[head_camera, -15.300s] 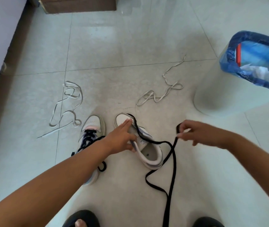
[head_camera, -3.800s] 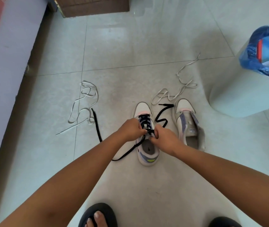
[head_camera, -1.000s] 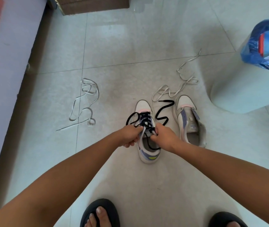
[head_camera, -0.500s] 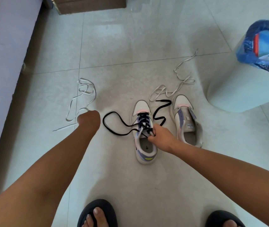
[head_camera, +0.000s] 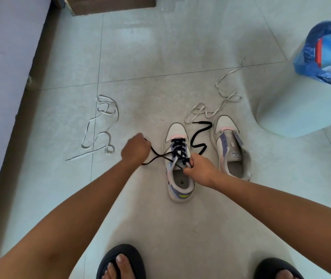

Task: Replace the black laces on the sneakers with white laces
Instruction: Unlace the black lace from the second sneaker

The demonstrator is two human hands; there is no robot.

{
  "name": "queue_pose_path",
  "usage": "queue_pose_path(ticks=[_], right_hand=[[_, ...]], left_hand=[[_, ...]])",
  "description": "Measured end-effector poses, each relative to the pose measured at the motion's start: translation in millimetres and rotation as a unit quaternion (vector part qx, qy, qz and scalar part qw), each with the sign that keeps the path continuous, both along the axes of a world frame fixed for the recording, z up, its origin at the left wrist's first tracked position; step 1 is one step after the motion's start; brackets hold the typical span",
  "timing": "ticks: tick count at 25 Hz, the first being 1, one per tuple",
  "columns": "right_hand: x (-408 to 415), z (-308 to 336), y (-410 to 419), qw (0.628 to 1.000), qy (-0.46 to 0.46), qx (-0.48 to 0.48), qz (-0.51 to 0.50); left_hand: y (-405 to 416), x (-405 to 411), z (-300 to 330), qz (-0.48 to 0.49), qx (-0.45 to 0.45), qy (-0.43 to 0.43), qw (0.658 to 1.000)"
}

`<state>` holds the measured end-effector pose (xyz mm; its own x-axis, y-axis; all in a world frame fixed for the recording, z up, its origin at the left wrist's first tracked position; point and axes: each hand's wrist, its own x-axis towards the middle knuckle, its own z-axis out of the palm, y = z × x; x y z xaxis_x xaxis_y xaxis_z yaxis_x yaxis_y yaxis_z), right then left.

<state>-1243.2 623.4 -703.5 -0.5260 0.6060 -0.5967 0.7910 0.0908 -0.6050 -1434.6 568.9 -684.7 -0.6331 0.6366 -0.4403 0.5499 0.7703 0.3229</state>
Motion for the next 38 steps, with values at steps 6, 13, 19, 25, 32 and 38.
queue_pose_path(ticks=[6, 13, 19, 25, 32, 38], right_hand=[[0.0, -2.5, -2.9, 1.000, 0.005, 0.022, -0.004], [2.3, -0.7, -4.7, 1.000, 0.016, -0.011, 0.000], [6.6, 9.5, 12.5, 0.998, 0.000, -0.008, 0.070], [2.9, 27.7, 31.2, 0.977, -0.036, 0.018, 0.208], [-29.6, 63.3, 46.2, 0.962, 0.243, 0.123, 0.006], [-12.4, 28.0, 18.4, 0.997, -0.015, -0.001, 0.079]], left_hand=[[-6.8, 37.8, -3.1, -0.054, -0.103, -0.241, 0.964], [-4.5, -21.6, -4.8, -0.105, -0.091, 0.079, 0.987], [-29.1, 50.5, -3.1, -0.286, -0.024, 0.027, 0.958], [-22.8, 50.2, -10.2, -0.249, -0.039, -0.018, 0.967], [-26.4, 48.9, -13.6, -0.233, -0.031, -0.058, 0.970], [-35.3, 58.8, -18.9, -0.193, -0.064, -0.030, 0.979]])
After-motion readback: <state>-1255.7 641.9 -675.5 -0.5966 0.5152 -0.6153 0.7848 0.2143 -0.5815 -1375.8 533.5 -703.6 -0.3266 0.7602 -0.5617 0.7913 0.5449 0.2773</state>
